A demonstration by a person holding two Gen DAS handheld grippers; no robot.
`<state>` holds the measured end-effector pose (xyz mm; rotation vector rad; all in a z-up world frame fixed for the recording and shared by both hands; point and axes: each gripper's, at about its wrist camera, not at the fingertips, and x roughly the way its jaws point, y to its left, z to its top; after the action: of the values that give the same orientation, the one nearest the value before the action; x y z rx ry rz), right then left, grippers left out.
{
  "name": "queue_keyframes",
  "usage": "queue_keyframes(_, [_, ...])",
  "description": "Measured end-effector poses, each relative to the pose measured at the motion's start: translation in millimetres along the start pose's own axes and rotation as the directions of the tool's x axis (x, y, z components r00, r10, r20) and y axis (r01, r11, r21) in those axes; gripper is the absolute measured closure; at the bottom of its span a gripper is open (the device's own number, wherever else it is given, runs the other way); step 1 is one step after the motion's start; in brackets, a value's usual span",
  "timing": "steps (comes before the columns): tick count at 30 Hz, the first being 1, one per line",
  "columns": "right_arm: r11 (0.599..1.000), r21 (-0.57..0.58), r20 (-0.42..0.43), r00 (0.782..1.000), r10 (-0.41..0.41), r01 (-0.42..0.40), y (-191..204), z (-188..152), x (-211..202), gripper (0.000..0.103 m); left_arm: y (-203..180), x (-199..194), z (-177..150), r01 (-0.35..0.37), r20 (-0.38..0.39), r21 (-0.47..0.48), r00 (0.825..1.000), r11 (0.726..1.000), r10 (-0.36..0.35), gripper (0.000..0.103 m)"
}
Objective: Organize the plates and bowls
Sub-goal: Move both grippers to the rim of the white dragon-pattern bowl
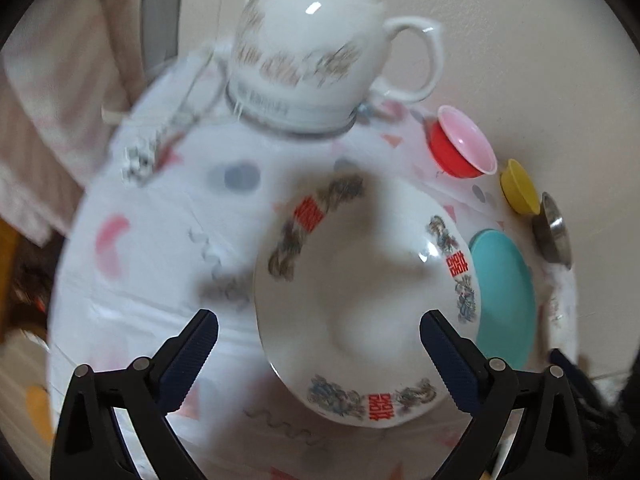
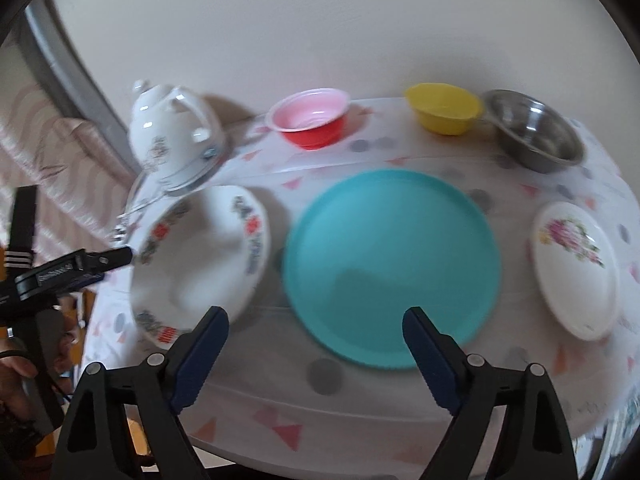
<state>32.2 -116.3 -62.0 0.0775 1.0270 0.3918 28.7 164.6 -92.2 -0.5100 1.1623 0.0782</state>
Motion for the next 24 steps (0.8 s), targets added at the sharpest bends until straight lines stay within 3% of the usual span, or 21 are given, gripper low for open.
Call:
queue_keyframes(2, [1.0, -0.015, -0.016, 1.0, 0.017, -0.017, 3.9, 4.2, 9.3, 0.018, 6.3, 4.3, 0.1, 0.017, -0.021, -0.034, 1.0, 0.999, -0.018, 0.001])
queue_keyframes(5, [0.999, -0.036, -0.05, 0.999, 0.021, -0.023, 11.0, 8.3, 26.1, 0.019, 9.5, 3.5, 0.2, -0.008, -0.003, -0.029, 1.0, 1.0, 0.008, 0.001])
queue_keyframes(7, [0.998, -0.042, -0.07, 0.997, 0.036, -0.039, 14.1, 9.9, 38.3, 0.026, 10.1, 4.7, 1.4, -0.027, -0.002, -0.027, 1.0, 0.999, 0.027, 0.001])
queue_keyframes(11, [0.997, -0.031, -0.112, 0.992, 0.064, -0.068, 16.5, 13.8, 57.8, 0.026, 18.3, 9.6, 5.1, -0.04, -0.017, -0.058, 0.999, 0.998, 0.039, 0.001])
queue_keyframes(17, [0.997, -0.024, -0.104, 0.992, 0.076, -0.079, 16.8, 20.8, 73.5, 0.026, 30.0, 12.8, 11.2, 0.002, 0.013, -0.104, 1.0, 0.995, 0.0, 0.002])
queue_keyframes(20, [0.994, -0.003, -0.091, 0.99, 0.111, -0.112, 13.1, 23.6, 79.3, 0.031, 28.5, 18.1, 14.4, -0.003, 0.008, -0.083, 1.0, 0.997, 0.004, 0.011])
queue_keyframes(22, [0.991, -0.017, -0.081, 0.988, 0.133, -0.134, 15.4, 25.4, 80.8, 0.034, 24.8, 22.7, 16.6, -0.007, 0.001, -0.051, 1.0, 0.999, 0.007, 0.023])
queue_keyframes(24, [0.991, -0.042, -0.085, 0.988, 0.125, -0.129, 20.1, 26.8, 84.2, 0.034, 22.3, 25.3, 17.2, -0.004, -0.001, -0.025, 1.0, 1.0, 0.004, 0.025])
